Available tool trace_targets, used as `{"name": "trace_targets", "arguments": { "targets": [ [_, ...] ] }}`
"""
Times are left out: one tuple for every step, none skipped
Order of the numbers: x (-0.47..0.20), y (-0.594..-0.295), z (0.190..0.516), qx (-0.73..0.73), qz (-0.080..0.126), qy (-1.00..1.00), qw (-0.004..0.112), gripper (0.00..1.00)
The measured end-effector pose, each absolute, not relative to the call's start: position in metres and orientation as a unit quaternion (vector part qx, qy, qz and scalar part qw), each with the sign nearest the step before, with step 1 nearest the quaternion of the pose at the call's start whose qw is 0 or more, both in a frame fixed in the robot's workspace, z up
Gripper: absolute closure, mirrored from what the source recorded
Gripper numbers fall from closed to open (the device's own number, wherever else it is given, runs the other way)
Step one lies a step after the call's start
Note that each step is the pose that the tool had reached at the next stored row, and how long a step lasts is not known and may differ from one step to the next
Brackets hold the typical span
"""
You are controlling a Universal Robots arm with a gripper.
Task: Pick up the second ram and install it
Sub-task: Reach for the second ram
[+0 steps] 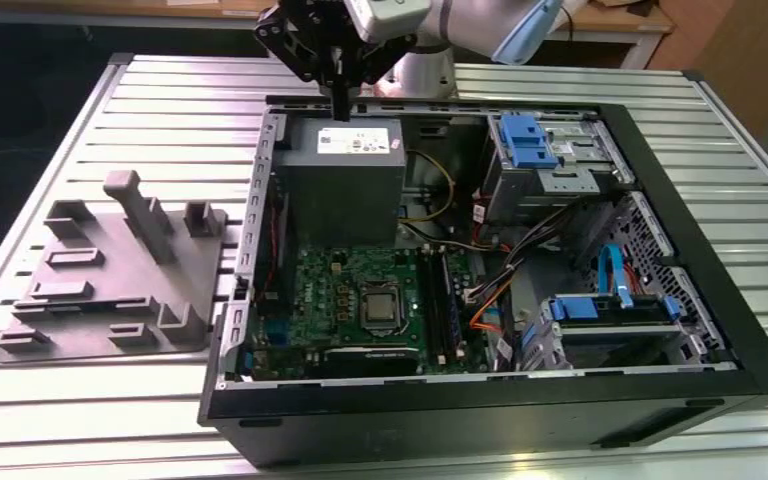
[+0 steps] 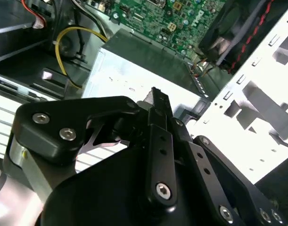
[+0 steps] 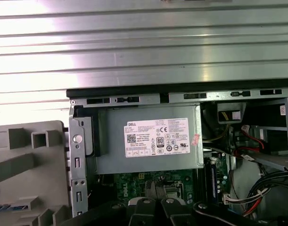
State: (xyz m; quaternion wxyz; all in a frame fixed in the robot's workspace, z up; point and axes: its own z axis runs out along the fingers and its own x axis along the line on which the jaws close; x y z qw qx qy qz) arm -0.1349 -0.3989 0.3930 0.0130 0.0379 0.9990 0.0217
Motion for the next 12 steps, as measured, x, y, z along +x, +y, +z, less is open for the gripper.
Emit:
{"name": "trace_targets", "arguments": {
  "targets": [
    [-0.137, -0.399, 0.393, 0.038, 0.022, 0.999, 0.013, 0.90],
    [-0.140, -0.399, 0.393, 0.038, 0.022, 0.999, 0.013, 0.90],
    [-0.142, -0.399, 0.393, 0.038, 0.022, 0.999, 0.013, 0.90],
    [-0.145, -0.399, 0.393, 0.038, 0.022, 0.999, 0.013, 0.90],
    [-0.148, -0.399, 0.392, 0.038, 0.022, 0.999, 0.013, 0.90],
    [-0.151, -0.399, 0.392, 0.038, 0.022, 0.999, 0.013, 0.90],
    [-0.154, -0.399, 0.392, 0.038, 0.022, 0.999, 0.013, 0.90],
    [-0.156, -0.399, 0.392, 0.038, 0.022, 0.999, 0.013, 0.90],
    [-0.159, -0.399, 0.392, 0.038, 0.022, 0.999, 0.013, 0.90],
    [-0.162, -0.399, 0.392, 0.038, 0.022, 0.999, 0.013, 0.90],
    [-0.164, -0.399, 0.392, 0.038, 0.022, 0.999, 0.013, 0.90],
    [-0.167, -0.399, 0.392, 0.038, 0.022, 0.999, 0.013, 0.90]
  ]
}}
